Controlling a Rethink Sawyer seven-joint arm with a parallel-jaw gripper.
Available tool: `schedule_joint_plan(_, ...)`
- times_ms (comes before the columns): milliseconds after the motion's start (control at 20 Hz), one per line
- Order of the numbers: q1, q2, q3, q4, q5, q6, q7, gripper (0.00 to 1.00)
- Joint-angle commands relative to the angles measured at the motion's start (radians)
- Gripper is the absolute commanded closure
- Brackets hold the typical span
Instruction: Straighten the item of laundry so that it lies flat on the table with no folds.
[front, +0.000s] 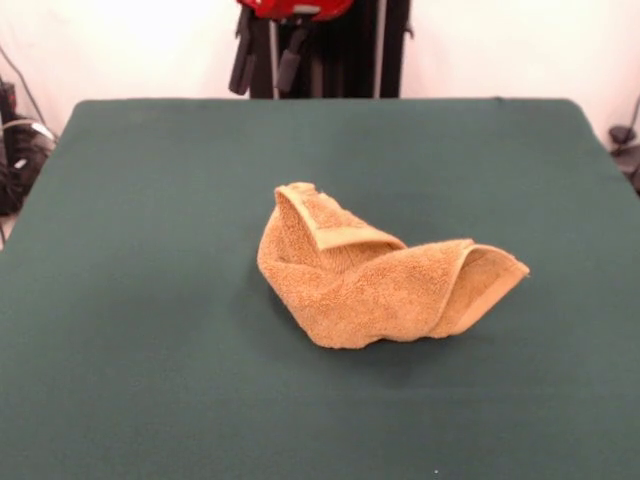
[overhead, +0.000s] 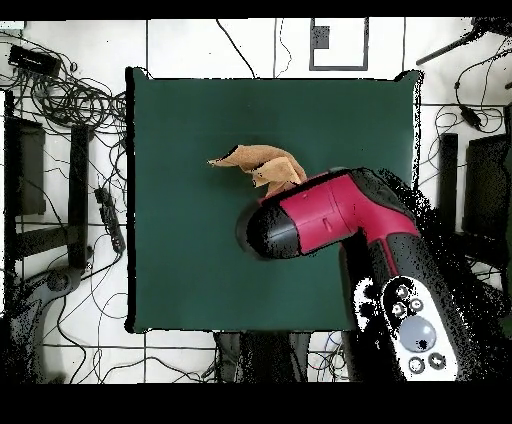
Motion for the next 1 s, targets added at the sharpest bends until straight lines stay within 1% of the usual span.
schedule_joint_plan(50, 0.056, 0.091, 0.023, 0.085, -0.030, -0.066, -0.021, 0.00)
schedule_joint_plan(200, 0.054, 0.158, 0.027, 0.042, -0.041, -0.110, -0.009, 0.00)
schedule_joint_plan(350, 0.018, 0.210, 0.049, 0.006, -0.021, -0.163, -0.032, 0.00)
schedule_joint_plan(450, 0.000, 0.233, 0.061, -0.017, -0.006, -0.172, -0.055, 0.00)
schedule_joint_plan(650, -0.025, 0.264, 0.074, -0.070, 0.012, -0.181, -0.082, 0.00)
schedule_joint_plan(850, -0.035, 0.285, 0.080, -0.136, 0.024, -0.177, -0.087, 0.00)
schedule_joint_plan(1000, -0.041, 0.296, 0.085, -0.165, 0.024, -0.173, -0.096, 0.00)
